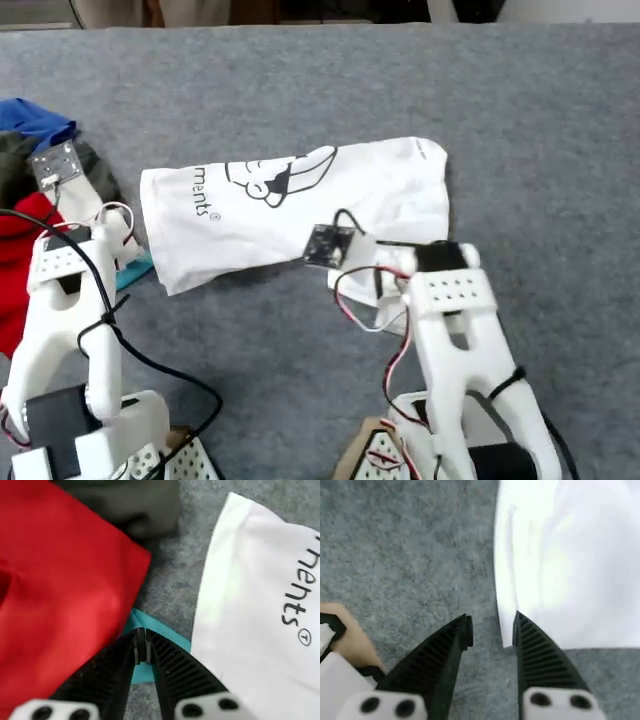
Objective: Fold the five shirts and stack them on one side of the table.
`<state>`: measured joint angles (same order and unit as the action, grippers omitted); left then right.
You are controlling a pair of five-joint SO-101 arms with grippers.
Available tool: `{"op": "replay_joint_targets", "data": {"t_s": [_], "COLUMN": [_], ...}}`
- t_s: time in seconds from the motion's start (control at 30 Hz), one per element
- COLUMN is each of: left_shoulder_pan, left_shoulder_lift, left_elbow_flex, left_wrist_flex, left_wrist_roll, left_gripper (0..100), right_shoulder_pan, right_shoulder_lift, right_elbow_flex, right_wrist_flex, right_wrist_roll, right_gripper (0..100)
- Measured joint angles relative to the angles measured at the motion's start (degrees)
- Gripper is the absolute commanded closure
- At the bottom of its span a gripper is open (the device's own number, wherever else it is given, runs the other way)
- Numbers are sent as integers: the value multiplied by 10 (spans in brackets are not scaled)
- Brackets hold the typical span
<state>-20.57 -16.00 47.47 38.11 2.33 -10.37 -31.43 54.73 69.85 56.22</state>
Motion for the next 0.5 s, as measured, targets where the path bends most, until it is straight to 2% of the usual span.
{"op": "replay_joint_targets", "data": {"t_s": [0.2, 0.5], "left_shoulder_pan": [-2, -2], "left_shoulder_lift": [28, 32], "left_elbow_flex": [-20, -24], "left_wrist_flex": [0, 0], "left_wrist_roll": [4, 6], "left_gripper": [981, 981], "right_shoulder_pan": [-22, -24], "right_shoulder_lift": [38, 187], "right_elbow_flex": [4, 1], "right_wrist_flex": [-62, -145], "right_wrist_roll": [-7, -8], "right_gripper": [785, 786]}}
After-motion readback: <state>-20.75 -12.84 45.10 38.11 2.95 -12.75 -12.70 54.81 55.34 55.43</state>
